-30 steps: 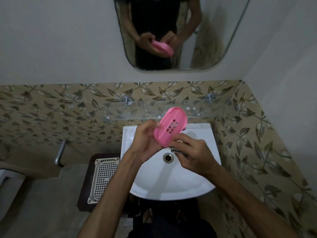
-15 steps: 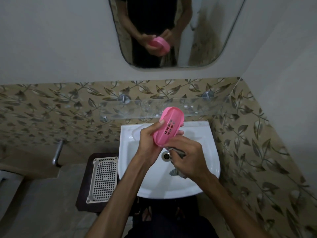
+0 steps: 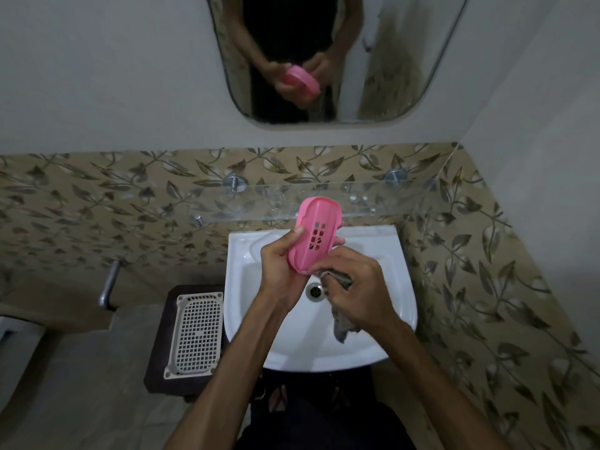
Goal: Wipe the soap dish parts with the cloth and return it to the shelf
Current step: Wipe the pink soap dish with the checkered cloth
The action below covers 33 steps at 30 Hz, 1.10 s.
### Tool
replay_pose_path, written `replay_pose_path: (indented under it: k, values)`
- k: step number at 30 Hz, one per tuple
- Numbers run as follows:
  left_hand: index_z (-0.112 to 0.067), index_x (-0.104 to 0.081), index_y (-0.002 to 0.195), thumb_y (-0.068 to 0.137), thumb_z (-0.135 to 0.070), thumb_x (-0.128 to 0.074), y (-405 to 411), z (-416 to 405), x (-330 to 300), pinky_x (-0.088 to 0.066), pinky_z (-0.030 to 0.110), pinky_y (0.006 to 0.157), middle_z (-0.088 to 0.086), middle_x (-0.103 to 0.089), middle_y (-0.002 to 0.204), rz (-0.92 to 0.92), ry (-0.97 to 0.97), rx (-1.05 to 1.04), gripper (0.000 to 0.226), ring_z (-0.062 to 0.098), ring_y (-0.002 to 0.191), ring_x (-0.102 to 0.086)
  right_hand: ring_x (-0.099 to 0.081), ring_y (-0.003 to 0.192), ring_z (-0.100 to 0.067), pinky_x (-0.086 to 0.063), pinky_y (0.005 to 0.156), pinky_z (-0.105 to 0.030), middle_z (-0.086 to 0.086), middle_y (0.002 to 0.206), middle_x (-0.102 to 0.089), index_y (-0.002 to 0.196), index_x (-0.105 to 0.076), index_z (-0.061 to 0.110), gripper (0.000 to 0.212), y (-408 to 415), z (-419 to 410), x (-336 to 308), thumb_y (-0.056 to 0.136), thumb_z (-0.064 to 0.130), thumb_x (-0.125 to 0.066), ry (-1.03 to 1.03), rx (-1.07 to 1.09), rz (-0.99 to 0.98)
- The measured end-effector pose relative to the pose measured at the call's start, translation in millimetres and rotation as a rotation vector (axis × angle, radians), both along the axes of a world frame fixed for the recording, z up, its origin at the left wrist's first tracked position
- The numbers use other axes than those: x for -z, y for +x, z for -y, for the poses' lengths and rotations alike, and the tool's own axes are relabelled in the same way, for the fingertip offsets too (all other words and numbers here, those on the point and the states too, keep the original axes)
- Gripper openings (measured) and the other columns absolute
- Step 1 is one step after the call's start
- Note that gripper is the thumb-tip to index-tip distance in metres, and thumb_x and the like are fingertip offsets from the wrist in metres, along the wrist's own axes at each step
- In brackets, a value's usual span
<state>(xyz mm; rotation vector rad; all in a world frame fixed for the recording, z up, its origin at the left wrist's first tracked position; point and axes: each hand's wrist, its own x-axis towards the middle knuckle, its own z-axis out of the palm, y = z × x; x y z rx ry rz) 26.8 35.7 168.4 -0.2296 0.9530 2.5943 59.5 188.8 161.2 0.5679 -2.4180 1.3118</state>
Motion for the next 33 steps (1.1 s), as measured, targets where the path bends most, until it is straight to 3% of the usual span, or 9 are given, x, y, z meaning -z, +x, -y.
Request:
replay_pose_path:
  k: [6,11,15,19,23,27,30,33]
  values:
    - [0.003,-0.073,0.124,0.087,-0.036,-0.065,-2,2,5,-0.051,0.051,0.104,0.036,-0.066,0.127,0.018,-0.016,-0.023,0.054,0.046,0.112,-0.067,-0.074,0.089,-0.019,-0.061,0.077,-0.038,-0.003,0.097,-0.078,0.097,-0.083,0.010,0.031,1,9,-2,0.077,-0.008,-0.067,0.035,-0.055,-0.018]
    - [0.004,-0.066,0.133,0.084,-0.037,-0.068,-1,2,10,-0.050,0.051,0.103,0.036,-0.067,0.124,-0.006,-0.025,-0.077,0.063,0.045,0.112,-0.067,-0.076,0.091,-0.019,-0.062,0.081,-0.040,-0.005,0.098,-0.080,0.097,-0.083,0.007,0.029,0,7,2,0.078,-0.012,-0.072,-0.010,0.065,-0.004]
    - [0.008,-0.057,0.140,0.074,-0.042,-0.082,2,-3,10,-0.058,0.046,0.094,0.039,-0.066,0.121,0.026,-0.029,-0.082,0.086,0.044,0.107,-0.069,-0.075,0.090,-0.013,-0.062,0.080,-0.038,-0.002,0.096,-0.080,0.097,-0.084,0.008,0.035,3,20,-2,0.074,-0.014,-0.069,-0.068,-0.021,0.024]
    - [0.006,-0.054,0.143,0.082,-0.039,-0.071,-1,-1,14,-0.054,0.047,0.097,0.038,-0.066,0.123,-0.021,-0.011,-0.114,0.077,0.045,0.111,-0.066,-0.075,0.087,-0.017,-0.062,0.078,-0.040,-0.003,0.095,-0.079,0.096,-0.083,0.009,0.030,3,13,2,0.079,-0.012,-0.070,-0.059,0.090,0.046]
    - [0.008,-0.064,0.133,0.075,-0.042,-0.077,2,-6,11,-0.057,0.045,0.094,0.040,-0.066,0.122,0.015,0.011,-0.105,0.078,0.043,0.103,-0.069,-0.074,0.092,-0.014,-0.062,0.083,-0.036,-0.003,0.098,-0.079,0.098,-0.083,0.009,0.035,7,24,-2,0.075,-0.013,-0.070,-0.048,-0.002,-0.001]
    - [0.005,-0.064,0.134,0.088,-0.035,-0.059,-1,0,14,-0.051,0.047,0.097,0.038,-0.066,0.123,-0.051,0.009,-0.126,0.061,0.045,0.110,-0.065,-0.075,0.091,-0.017,-0.062,0.081,-0.038,-0.004,0.098,-0.078,0.098,-0.082,0.009,0.028,5,12,3,0.082,-0.013,-0.073,-0.065,0.104,0.037]
    - [0.006,-0.068,0.129,0.082,-0.040,-0.064,3,-7,10,-0.055,0.044,0.092,0.037,-0.068,0.119,-0.021,-0.009,-0.100,0.065,0.043,0.102,-0.068,-0.073,0.096,-0.013,-0.062,0.086,-0.030,-0.004,0.102,-0.078,0.101,-0.081,0.009,0.036,12,21,1,0.075,-0.015,-0.072,-0.015,0.012,-0.020]
    - [0.007,-0.062,0.136,0.088,-0.035,-0.058,3,-4,15,-0.051,0.049,0.097,0.040,-0.064,0.124,-0.036,-0.002,-0.126,0.065,0.046,0.110,-0.064,-0.074,0.094,-0.014,-0.062,0.083,-0.036,-0.003,0.101,-0.078,0.100,-0.081,0.010,0.034,4,9,4,0.079,-0.014,-0.070,-0.041,0.056,0.005]
